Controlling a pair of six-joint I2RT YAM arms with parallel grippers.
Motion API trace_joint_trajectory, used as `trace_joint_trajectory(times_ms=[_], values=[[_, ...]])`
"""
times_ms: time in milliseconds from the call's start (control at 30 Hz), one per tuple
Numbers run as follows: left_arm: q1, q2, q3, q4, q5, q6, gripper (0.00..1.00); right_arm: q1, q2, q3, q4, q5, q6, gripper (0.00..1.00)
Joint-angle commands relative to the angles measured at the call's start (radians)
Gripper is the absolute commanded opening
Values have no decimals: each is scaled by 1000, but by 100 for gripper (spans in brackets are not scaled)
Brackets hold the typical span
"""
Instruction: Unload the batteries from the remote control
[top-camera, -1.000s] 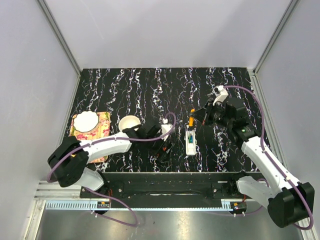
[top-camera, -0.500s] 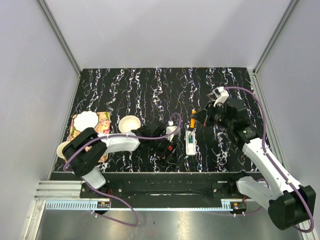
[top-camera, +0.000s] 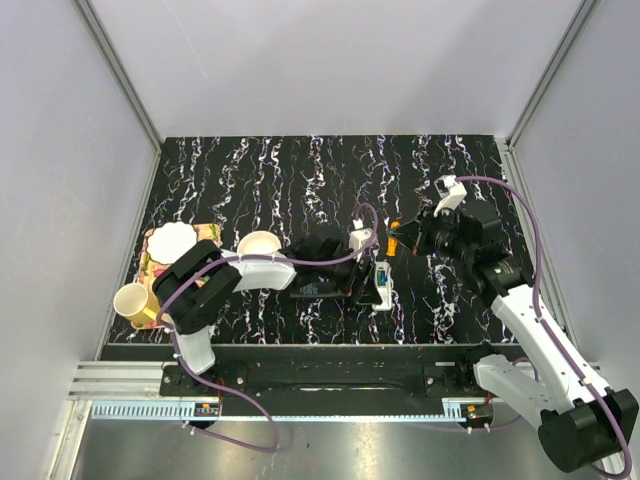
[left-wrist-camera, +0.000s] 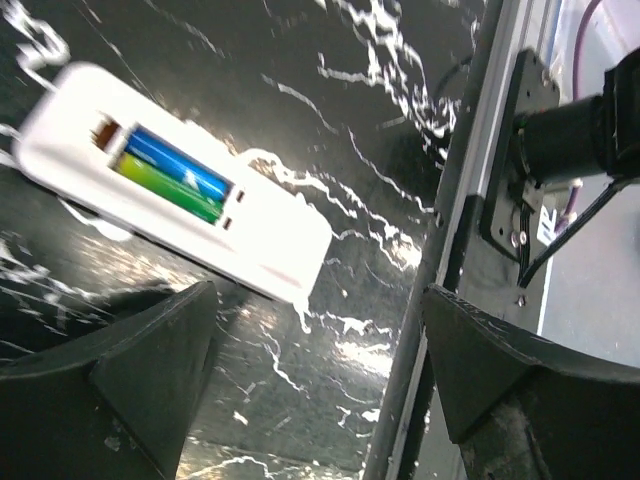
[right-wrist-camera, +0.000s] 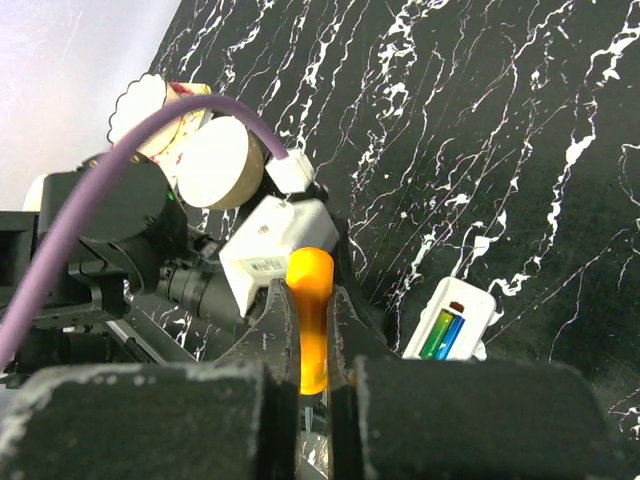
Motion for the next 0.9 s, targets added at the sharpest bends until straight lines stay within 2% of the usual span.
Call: trace_joint_trajectory(times_ms=[0, 133, 267, 367, 600, 867], values=[[50, -94, -34, 205, 56, 5, 88, -7, -34, 52, -11, 40, -20, 0], [96, -242, -121, 167, -47, 109, 90, -5, -37, 58, -19, 43, -28, 0], [97, -334, -134, -87, -191, 338, 92, -5, -20, 57, -14, 29, -26, 0], [103, -343, -154, -156, -283, 415, 93, -4, -14, 47, -2, 23, -20, 0], [119, -265, -183, -180, -276, 409, 91, -5, -10, 43, 7, 0, -16, 0], [125, -208, -215, -107, -190, 350, 91, -4, -22, 31, 9, -9, -12, 0]])
